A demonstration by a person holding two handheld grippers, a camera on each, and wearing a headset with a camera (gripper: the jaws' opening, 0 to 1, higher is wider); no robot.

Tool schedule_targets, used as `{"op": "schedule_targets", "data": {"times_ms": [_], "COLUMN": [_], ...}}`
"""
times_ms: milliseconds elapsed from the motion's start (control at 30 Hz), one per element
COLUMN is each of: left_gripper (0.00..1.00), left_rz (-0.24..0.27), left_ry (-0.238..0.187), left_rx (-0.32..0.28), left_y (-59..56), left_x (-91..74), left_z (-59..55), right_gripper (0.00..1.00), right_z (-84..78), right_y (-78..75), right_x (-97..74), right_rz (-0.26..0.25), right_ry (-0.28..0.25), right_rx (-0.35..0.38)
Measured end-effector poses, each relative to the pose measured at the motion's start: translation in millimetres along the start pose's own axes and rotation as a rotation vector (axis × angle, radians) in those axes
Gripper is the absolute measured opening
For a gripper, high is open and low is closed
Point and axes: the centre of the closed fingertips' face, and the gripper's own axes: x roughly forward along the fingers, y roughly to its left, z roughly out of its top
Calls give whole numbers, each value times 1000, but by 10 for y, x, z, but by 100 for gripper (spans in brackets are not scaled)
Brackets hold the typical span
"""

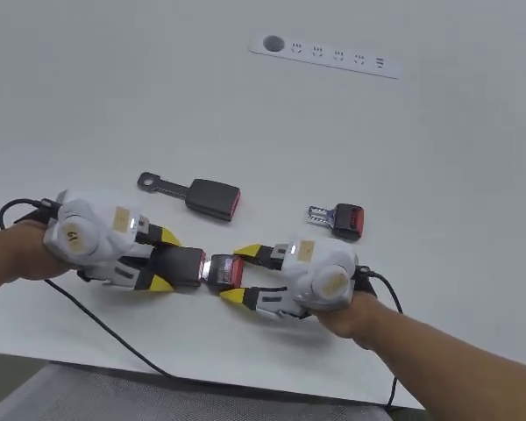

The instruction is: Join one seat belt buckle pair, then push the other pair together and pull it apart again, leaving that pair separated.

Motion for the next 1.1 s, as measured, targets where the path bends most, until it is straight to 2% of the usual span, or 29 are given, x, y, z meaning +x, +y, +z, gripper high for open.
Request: {"op": "schedule_targets", "data": {"times_ms": [400, 1100], "left_gripper": [34, 34], "left_rz": [0, -8], "left_ry": [-24, -32], "left_rx": [-16, -6], "left_y": [-10, -10], "left_x": [-10, -21], "left_z": [-12, -26], "right_gripper": [34, 33], "right_z": [4, 3], "right_y": [-1, 0], "right_x": [2, -2], "right_rz": [-5, -4], "right_ry": [-22, -21], "right_rx": [6, 1]}}
